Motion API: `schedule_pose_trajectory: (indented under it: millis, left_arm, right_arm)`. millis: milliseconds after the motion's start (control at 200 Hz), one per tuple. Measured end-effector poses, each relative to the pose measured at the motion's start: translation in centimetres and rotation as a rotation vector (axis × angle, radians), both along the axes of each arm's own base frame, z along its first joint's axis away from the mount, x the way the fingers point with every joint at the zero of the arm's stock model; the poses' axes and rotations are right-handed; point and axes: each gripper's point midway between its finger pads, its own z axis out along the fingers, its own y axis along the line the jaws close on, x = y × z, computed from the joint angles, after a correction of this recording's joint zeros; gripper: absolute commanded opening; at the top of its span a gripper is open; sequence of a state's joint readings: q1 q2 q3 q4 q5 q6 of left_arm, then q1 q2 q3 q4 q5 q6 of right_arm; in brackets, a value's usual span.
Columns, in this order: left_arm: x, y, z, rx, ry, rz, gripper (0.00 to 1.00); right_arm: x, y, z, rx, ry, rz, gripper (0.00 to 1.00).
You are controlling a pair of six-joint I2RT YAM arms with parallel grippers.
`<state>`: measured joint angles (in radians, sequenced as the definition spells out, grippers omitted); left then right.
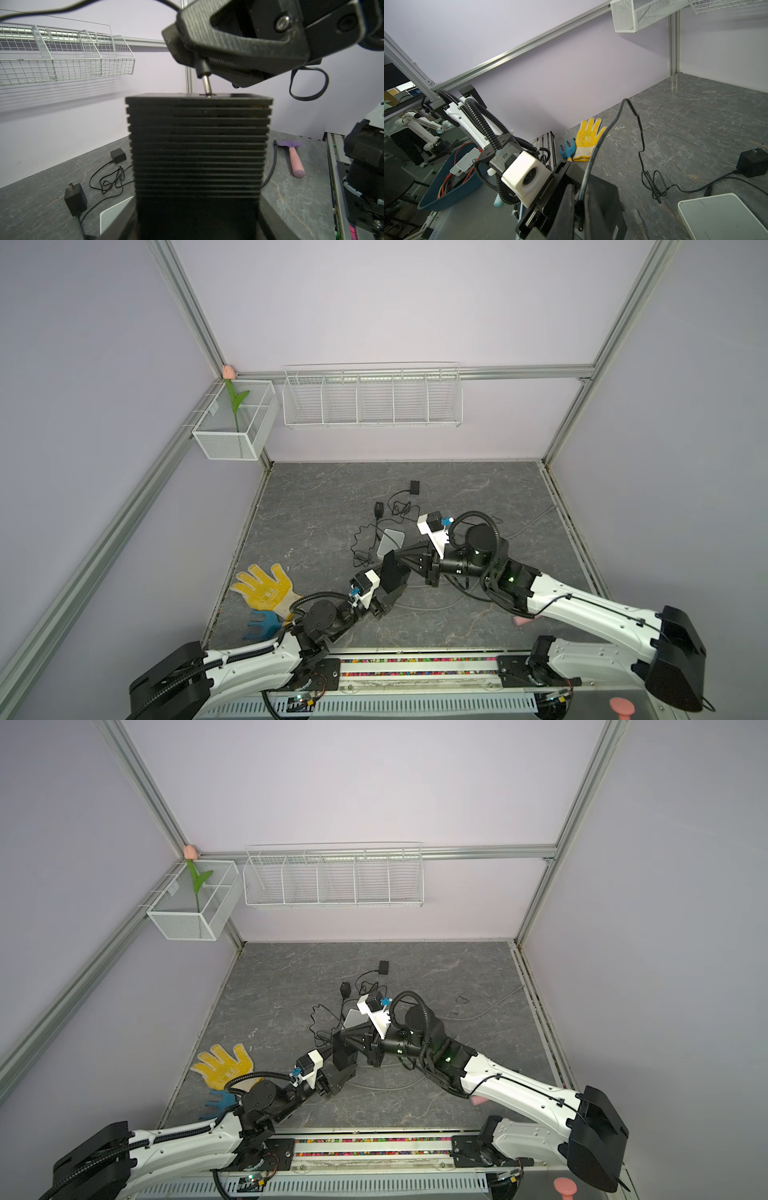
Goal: Insert the plug into the switch port
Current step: 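Lower the black cable plug with the right gripper into the switch's top port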
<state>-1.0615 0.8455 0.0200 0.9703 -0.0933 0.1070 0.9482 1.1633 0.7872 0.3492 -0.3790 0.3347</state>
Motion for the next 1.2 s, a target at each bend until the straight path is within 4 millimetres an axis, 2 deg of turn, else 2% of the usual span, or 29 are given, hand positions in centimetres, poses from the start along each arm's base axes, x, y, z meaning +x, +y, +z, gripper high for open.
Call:
schedule_pose_trajectory:
  millis: [795, 1200]
  left_arm:
    - [-0.1, 0.7, 0.0, -0.029, 0.064, 0.005, 0.0]
    - [0.0, 0.4, -0.9, 0.0, 0.084, 0.006, 0.0]
  right_arm:
    - [0.1, 0.2, -0.1, -0.024, -0.072, -0.062, 0.07]
    - [0.2, 0.5, -0.9, -0.047, -0.076, -0.066, 0.07]
